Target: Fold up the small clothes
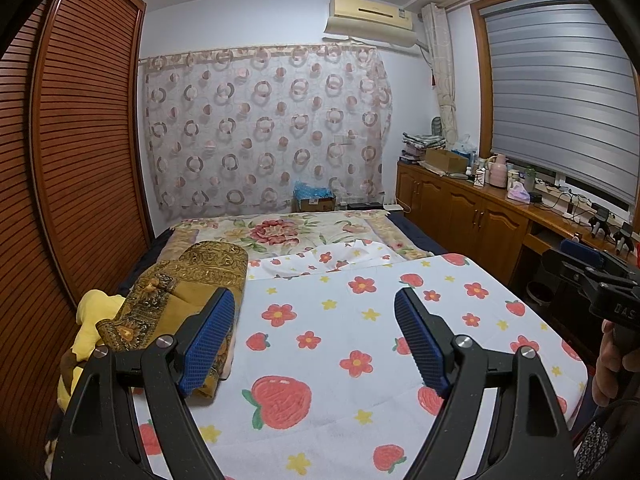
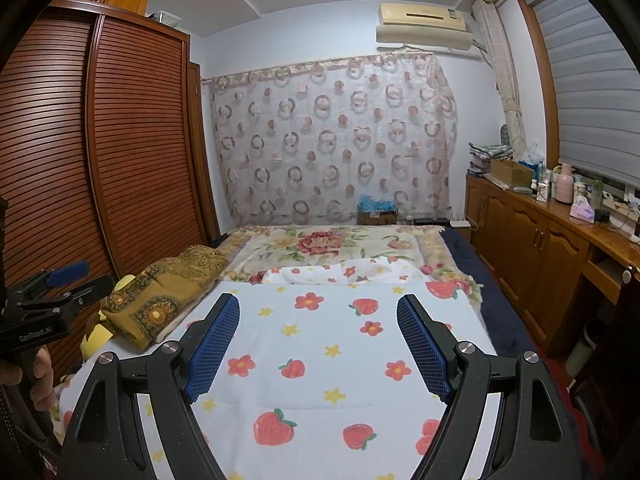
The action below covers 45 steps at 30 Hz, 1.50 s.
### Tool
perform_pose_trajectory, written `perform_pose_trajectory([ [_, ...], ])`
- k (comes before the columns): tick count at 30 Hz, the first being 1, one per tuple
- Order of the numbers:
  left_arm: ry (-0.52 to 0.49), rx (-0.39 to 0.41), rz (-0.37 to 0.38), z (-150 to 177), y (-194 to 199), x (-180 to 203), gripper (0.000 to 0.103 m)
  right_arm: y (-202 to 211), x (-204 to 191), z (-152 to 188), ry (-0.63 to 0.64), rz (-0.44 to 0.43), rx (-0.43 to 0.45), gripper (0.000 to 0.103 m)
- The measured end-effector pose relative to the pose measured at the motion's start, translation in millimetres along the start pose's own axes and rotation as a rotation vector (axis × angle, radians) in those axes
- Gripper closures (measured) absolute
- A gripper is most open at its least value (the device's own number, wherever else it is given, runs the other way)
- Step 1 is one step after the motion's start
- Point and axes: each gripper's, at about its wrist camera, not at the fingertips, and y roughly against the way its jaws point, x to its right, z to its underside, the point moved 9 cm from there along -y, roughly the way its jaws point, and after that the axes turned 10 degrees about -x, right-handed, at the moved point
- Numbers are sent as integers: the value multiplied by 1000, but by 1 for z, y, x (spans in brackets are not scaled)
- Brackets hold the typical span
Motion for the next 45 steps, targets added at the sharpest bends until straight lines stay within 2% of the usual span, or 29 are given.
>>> perform_pose_trajectory([
  [45,-3,-3,3,1,1,-3,20,0,6,-1,8,0,10,20],
])
